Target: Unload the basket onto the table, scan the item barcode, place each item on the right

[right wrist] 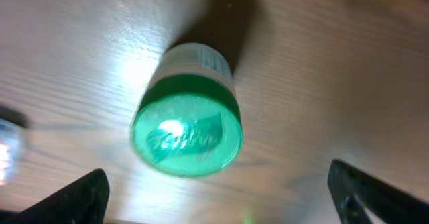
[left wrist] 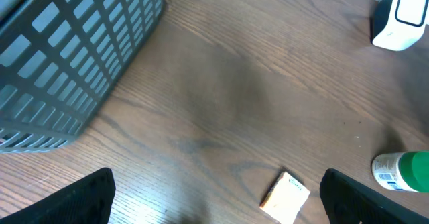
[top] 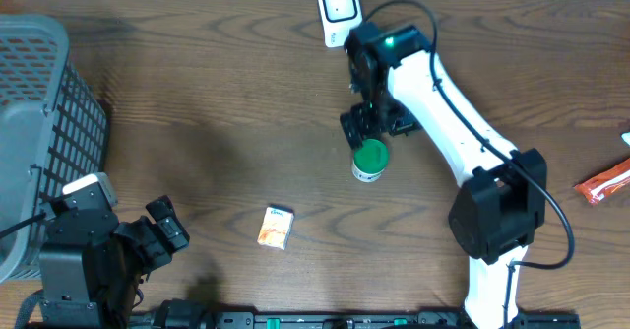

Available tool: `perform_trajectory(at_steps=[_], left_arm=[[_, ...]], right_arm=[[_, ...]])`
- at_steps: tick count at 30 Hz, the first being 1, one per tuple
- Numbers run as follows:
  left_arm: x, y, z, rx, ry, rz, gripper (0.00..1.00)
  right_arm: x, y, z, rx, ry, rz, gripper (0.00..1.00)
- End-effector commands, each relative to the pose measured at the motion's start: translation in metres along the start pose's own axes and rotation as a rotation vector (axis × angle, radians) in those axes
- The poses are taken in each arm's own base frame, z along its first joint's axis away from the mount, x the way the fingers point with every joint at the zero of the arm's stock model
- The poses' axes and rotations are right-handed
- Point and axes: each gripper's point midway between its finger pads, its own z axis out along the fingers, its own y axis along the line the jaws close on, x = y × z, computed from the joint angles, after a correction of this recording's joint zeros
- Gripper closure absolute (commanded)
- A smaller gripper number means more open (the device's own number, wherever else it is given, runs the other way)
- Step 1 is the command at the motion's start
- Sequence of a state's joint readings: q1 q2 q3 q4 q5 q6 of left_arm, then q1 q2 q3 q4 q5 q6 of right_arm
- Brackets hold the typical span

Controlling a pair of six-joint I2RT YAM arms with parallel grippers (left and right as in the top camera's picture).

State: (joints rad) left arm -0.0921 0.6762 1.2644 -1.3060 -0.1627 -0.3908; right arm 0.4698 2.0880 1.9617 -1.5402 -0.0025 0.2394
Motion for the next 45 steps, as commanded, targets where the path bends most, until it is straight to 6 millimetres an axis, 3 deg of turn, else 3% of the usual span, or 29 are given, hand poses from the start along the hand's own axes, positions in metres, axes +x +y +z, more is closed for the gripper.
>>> perform_trajectory(at_steps=[1, 4, 6, 15, 26, 32, 34, 42, 45], left_arm=[[0.001, 0.002, 0.001, -0.009, 0.004, 0.011, 0.02], [0.001, 0.002, 0.001, -0.009, 0.004, 0.011, 0.02], [0.001, 0.002, 0.001, -0.009, 0.004, 0.011, 0.02], [0.001, 0.002, 0.001, -0.009, 0.004, 0.011, 0.02], [0.001, 0.002, 0.001, -0.009, 0.004, 0.011, 0.02], [0.001, 0.002, 0.001, -0.009, 0.004, 0.011, 0.02], [0.001, 0.002, 0.001, -0.009, 0.004, 0.011, 0.02], [0.001, 0.002, 0.001, -0.009, 0.004, 0.011, 0.02], [0.001, 0.002, 0.001, -0.009, 0.004, 0.011, 0.02]], right_arm=[[0.002, 0.005, -0.021, -0.028, -0.004, 0.395, 0.01], [0.025, 0.008, -0.022, -0.017, 0.105, 0.76, 0.01], [0.027, 0.012, -0.015, -0.014, 0.121, 0.841, 0.01], [-0.001, 0.024, 0.046, -0.045, 0.032, 0.664, 0.01], [0.011, 0.016, 0.105, -0.004, 0.047, 0.671, 0.01], [0.0, 0.018, 0.116, -0.029, -0.006, 0.722, 0.01], [-0.004, 0.019, 0.12, -0.041, -0.022, 0.724, 0.06], [0.008, 0.015, 0.132, -0.016, 0.008, 0.864, 0.14], [0.002, 0.007, 0.132, 0.018, -0.039, 0.773, 0.28]])
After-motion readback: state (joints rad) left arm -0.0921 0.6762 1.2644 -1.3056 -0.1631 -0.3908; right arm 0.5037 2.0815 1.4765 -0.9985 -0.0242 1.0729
